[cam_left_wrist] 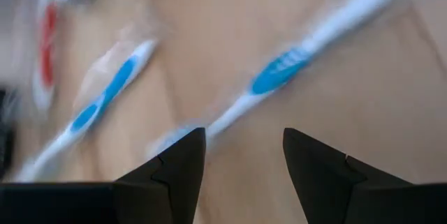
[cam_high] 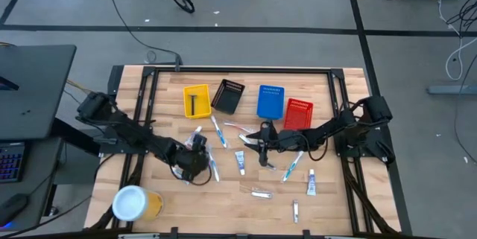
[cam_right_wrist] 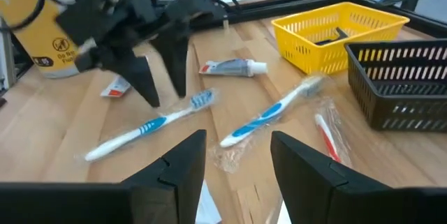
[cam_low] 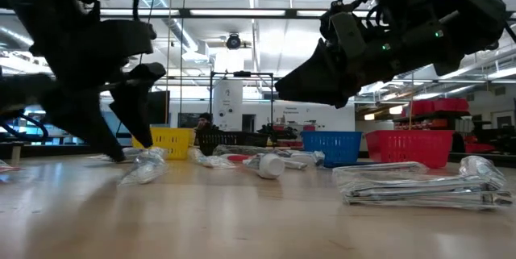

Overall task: Pick & Place Travel size toiletries
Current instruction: Put the blue toothbrush into the black bin

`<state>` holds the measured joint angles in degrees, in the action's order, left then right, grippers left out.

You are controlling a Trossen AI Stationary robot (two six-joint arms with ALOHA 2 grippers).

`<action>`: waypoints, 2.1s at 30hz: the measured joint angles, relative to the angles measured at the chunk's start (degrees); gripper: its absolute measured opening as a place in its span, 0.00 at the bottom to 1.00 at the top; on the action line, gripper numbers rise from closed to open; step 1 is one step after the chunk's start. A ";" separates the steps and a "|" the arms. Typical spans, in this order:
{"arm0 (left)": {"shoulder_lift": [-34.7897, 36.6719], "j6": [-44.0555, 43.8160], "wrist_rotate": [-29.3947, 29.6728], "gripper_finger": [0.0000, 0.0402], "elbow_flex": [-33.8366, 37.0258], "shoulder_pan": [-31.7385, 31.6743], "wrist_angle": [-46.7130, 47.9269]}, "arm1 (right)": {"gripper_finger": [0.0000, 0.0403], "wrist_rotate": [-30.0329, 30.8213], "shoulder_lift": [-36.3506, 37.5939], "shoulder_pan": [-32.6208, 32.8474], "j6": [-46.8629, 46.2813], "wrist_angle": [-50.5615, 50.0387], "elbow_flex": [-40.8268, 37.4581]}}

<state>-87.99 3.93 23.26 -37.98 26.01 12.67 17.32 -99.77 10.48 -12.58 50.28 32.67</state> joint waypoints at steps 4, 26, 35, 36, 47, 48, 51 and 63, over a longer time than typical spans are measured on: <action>-2.61 4.06 2.05 0.51 -0.07 0.99 -2.01 | 0.43 -0.02 0.11 -0.01 0.00 -0.13 -0.04; -5.13 29.81 3.25 0.51 -2.62 1.51 -8.88 | 0.43 -0.02 0.11 -0.02 0.00 -0.21 -0.03; -5.00 28.57 -9.77 0.47 -2.64 -3.83 -7.70 | 0.43 0.00 0.11 -0.02 0.00 -0.23 -0.04; -5.00 27.37 -10.44 0.45 -2.64 -4.57 -7.51 | 0.43 0.00 0.11 -0.02 0.00 -0.22 -0.04; -5.00 18.40 -10.86 0.07 -2.62 -8.54 -7.33 | 0.43 0.00 0.11 -0.02 0.00 -0.26 -0.04; -5.00 17.32 -10.77 0.05 -2.62 -8.50 -7.42 | 0.43 0.00 0.11 -0.02 -0.02 -0.26 -0.04; -4.89 14.55 -10.45 0.04 -2.64 -7.96 -7.69 | 0.43 0.00 0.11 -0.02 0.00 -0.28 -0.04; -2.32 1.49 -0.20 0.01 -13.25 -5.04 6.77 | 0.43 0.02 0.13 -0.02 -0.02 -0.77 -0.07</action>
<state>-90.31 5.42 23.06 -51.23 20.98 19.44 17.34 -99.63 10.46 -12.60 49.51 32.60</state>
